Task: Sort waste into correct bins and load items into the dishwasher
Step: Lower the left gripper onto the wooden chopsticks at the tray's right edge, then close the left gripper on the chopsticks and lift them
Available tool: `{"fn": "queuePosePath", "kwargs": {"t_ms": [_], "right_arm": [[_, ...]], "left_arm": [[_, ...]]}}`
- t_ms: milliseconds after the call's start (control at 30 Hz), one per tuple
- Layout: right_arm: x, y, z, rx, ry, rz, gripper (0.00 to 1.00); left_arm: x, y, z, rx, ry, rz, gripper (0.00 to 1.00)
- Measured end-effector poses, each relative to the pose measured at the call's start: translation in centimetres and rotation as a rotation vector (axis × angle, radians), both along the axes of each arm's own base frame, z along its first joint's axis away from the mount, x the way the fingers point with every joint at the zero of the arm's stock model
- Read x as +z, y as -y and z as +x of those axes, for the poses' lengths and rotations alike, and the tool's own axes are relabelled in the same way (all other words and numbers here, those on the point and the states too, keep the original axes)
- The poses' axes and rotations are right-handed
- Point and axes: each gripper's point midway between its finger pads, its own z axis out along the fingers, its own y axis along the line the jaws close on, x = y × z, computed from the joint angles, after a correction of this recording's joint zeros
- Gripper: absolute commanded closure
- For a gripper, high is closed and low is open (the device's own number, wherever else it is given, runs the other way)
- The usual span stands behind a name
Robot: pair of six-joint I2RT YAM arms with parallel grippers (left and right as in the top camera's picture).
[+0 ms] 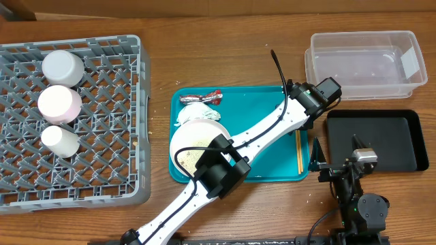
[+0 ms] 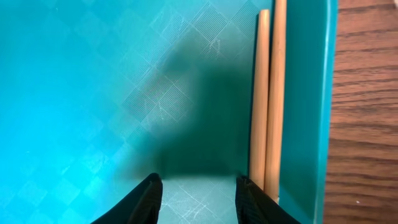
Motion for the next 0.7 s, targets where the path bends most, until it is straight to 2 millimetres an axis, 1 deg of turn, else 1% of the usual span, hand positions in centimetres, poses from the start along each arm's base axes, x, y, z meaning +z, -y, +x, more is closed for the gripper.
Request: {"fn": "queuePosePath", "kwargs": {"t_ms": [200,467,700], "right_arm": [[0.0,0.0,0.0,0.0,0.0,0.0,0.0],[0.0,0.0,0.0,0.0,0.0,0.0,0.0],[0.0,0.0,0.0,0.0,-0.001,0.0,0.0]], "left_arm": [[0.4,0.8,0.6,-0.046,0.028,-0.02,0.57],[0.4,0.8,0.6,-0.068,0.03,-0.017,0.57],[0.5,1.4,0.4,-0.074,0.038,-0.026,0.58]]}}
